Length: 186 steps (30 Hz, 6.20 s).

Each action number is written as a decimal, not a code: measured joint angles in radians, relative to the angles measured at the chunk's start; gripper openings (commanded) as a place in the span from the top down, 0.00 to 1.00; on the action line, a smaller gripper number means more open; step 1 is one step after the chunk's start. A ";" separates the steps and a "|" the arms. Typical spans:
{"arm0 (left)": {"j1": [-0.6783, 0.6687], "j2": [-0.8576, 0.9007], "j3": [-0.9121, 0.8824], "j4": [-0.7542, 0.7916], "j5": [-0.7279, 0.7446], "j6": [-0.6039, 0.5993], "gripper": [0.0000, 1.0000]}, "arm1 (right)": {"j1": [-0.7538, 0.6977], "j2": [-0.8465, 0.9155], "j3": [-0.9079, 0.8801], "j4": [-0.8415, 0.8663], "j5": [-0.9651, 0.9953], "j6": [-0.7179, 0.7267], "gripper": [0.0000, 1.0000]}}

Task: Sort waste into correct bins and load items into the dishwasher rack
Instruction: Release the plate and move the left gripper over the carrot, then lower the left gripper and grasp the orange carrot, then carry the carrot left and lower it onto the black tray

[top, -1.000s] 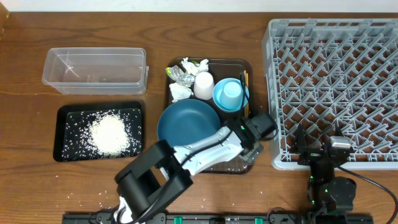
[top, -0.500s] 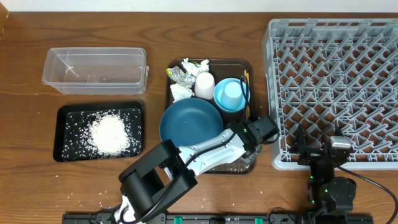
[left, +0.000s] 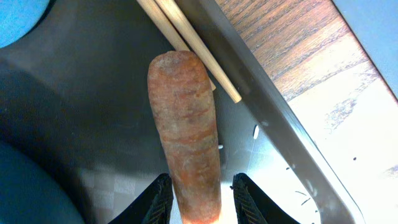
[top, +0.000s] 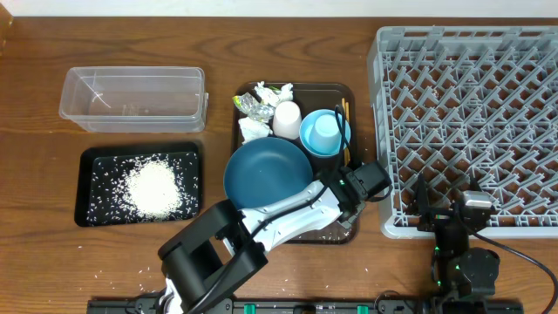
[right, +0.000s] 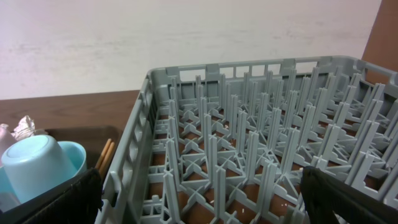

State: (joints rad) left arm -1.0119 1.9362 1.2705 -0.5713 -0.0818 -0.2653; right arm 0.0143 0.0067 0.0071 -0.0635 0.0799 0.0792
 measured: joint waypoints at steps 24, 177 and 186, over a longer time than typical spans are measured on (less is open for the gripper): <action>0.000 -0.006 -0.023 0.034 0.033 -0.001 0.51 | 0.000 0.000 0.000 0.000 0.000 0.000 0.01; 1.118 -0.561 -0.167 -0.301 -0.145 -0.513 0.80 | 0.000 0.000 0.000 0.000 0.000 0.000 0.01; 1.174 -0.517 -0.308 -0.220 -0.104 -0.676 0.73 | 0.000 0.000 0.000 0.000 0.000 0.000 0.01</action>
State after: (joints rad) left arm 0.1619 1.4189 0.9623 -0.7918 -0.1860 -0.9413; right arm 0.0143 0.0071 0.0071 -0.0635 0.0799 0.0792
